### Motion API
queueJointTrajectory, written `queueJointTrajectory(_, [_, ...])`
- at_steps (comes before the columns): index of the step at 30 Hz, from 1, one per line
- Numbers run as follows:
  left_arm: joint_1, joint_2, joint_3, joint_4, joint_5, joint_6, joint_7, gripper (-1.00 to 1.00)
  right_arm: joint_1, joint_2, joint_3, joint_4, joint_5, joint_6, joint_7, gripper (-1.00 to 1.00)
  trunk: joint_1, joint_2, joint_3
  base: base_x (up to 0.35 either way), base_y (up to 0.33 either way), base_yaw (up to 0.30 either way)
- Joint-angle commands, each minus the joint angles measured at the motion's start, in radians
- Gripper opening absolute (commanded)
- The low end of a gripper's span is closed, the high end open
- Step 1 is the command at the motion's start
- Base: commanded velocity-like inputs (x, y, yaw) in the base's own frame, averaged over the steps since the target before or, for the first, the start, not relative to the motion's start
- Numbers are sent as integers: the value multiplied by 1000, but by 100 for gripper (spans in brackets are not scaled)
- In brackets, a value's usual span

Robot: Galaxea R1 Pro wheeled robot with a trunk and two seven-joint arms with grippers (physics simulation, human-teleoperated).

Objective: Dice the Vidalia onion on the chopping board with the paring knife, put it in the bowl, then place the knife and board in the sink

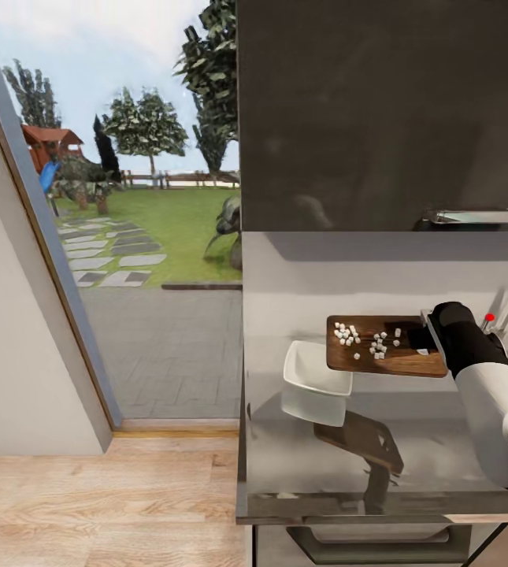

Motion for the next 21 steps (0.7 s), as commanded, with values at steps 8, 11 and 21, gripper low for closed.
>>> queueJointTrajectory(8, [-2, -2, -4, 4, 15, 2, -3, 100, -14, -14, 8, -8, 15, 6, -10, -100, 1, -2, -2, 0, 0, 0])
queueJointTrajectory(11, [-2, -8, -4, 4, 16, 1, -4, 100, -20, 3, 6, -7, 3, 6, 7, -100, 1, -2, -2, 0, 0, 0])
queueJointTrajectory(21, [-2, -10, -4, 4, 16, 0, -4, 100, -22, 24, 7, -7, 6, 6, 62, -100, 1, -2, -2, 0, 0, 0])
